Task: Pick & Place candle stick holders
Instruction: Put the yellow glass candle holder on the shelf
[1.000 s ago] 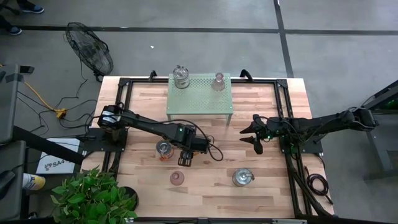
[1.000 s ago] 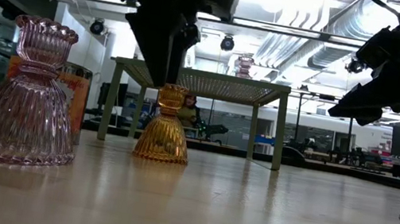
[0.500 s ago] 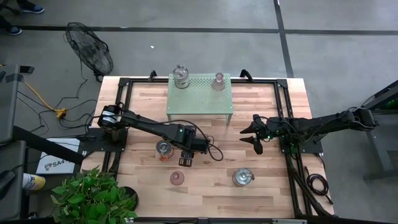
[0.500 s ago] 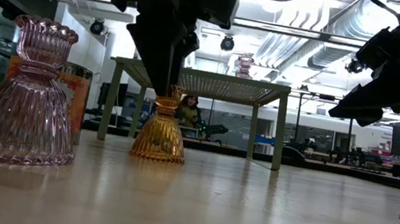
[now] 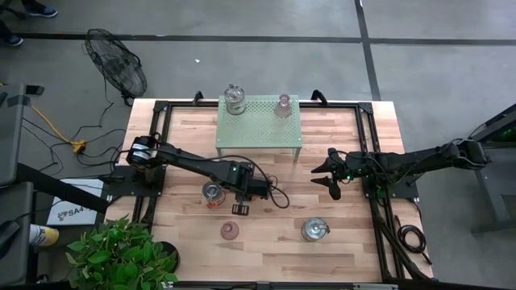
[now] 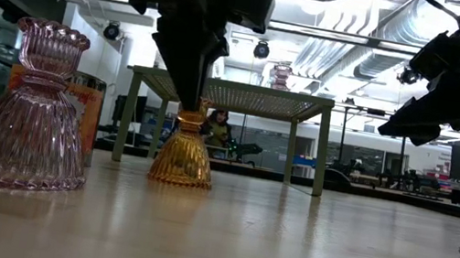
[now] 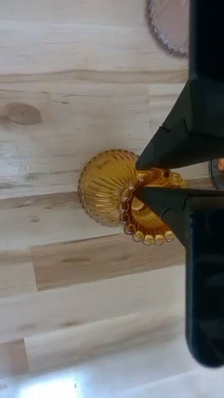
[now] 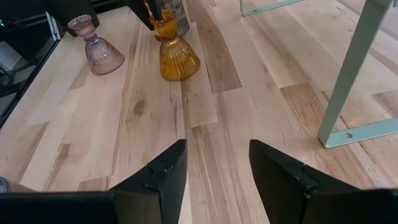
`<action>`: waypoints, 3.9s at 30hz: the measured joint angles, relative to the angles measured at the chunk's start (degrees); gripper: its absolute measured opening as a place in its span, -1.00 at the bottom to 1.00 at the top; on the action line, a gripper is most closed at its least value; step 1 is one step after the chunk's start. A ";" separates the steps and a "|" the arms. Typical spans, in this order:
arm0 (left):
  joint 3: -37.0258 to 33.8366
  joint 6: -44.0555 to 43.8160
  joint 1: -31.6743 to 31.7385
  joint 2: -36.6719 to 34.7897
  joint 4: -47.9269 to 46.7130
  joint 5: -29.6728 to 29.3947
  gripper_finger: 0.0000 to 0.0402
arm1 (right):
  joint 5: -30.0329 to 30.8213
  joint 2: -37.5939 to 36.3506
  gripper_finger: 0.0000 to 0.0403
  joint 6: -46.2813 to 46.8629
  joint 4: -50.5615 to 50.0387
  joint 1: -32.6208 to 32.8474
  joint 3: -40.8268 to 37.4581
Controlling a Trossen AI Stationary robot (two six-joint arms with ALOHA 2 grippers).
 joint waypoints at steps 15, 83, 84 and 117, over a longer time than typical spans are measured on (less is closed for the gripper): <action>3.95 0.15 -0.05 0.23 -2.50 0.92 -0.93 | 0.02 0.01 -0.17 -0.04 -0.02 0.02 0.01; 37.30 18.68 16.80 1.04 -11.29 -13.32 -0.94 | 1.14 0.02 -0.17 -0.65 0.50 0.00 0.00; 37.32 18.71 17.33 1.47 -11.13 -13.36 -0.94 | 1.14 0.02 -0.17 -0.65 0.49 0.00 0.00; 37.35 16.65 24.59 3.65 -14.06 -15.32 -0.94 | 3.04 0.11 -0.17 -1.59 0.46 -0.02 0.02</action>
